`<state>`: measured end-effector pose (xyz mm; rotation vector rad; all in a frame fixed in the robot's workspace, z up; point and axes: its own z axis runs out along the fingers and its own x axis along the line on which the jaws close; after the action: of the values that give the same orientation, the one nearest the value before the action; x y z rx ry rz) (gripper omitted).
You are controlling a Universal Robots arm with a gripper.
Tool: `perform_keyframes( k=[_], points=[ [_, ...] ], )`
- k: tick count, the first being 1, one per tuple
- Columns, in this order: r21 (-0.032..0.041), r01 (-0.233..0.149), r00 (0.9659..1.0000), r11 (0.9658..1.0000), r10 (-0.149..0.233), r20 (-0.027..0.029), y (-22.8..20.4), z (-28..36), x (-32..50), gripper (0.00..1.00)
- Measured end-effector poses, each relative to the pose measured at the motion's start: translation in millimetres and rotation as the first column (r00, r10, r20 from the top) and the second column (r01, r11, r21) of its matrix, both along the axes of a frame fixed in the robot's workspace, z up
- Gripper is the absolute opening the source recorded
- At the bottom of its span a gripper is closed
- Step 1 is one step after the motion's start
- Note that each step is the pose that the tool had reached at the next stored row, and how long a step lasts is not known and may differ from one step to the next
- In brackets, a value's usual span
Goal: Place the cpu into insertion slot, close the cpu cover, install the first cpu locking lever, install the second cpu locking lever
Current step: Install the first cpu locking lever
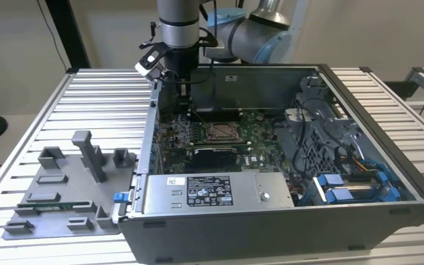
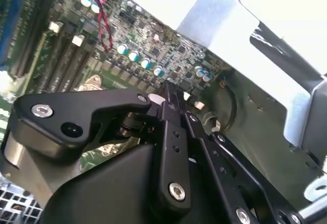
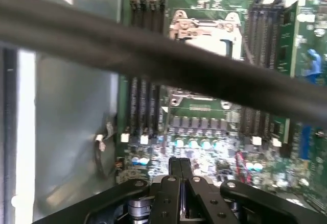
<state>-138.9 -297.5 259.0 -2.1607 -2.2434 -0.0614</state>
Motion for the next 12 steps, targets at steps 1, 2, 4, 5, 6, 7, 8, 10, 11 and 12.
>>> perform_keyframes(
  k=[1, 2, 4, 5, 6, 7, 8, 10, 11, 12],
  points=[
    [0.0148, 0.0, 1.0, 0.9999, 0.0, 0.0004, -1.6, -0.4, 0.0, 0.0],
    [0.0261, 0.0, 1.0, 0.9997, 0.0, 0.0004, -3.6, -0.9, 0.0, 0.0],
    [0.0426, -0.001, 1.0, 0.9991, 0.001, 0.0003, -7.6, -2.5, -0.1, 0.0],
    [0.0507, -0.001, 1.0, 0.9987, 0.001, 0.0003, -9.2, -3.3, -0.1, 0.0],
    [0.0584, -0.002, 1.0, 0.9983, 0.002, 0.0003, -10.7, -4.0, -0.1, 0.0],
    [0.0672, -0.002, 1.0, 0.9977, 0.002, 0.0004, -11.9, -4.7, 0.0, 0.0],
    [0.0747, -0.003, 1.0, 0.9972, 0.003, 0.0004, -12.9, -5.3, -0.1, 0.0],
    [0.0872, -0.004, 1.0, 0.9962, 0.004, 0.0004, -17.1, -6.5, -0.2, 0.0],
    [0.0927, -0.004, 1.0, 0.9957, 0.004, 0.0004, -20.4, -7.0, -0.2, 0.0],
    [0.0988, -0.004, 1.0, 0.9951, 0.004, 0.0004, -23.8, -7.4, -0.3, 0.0]
  ],
)
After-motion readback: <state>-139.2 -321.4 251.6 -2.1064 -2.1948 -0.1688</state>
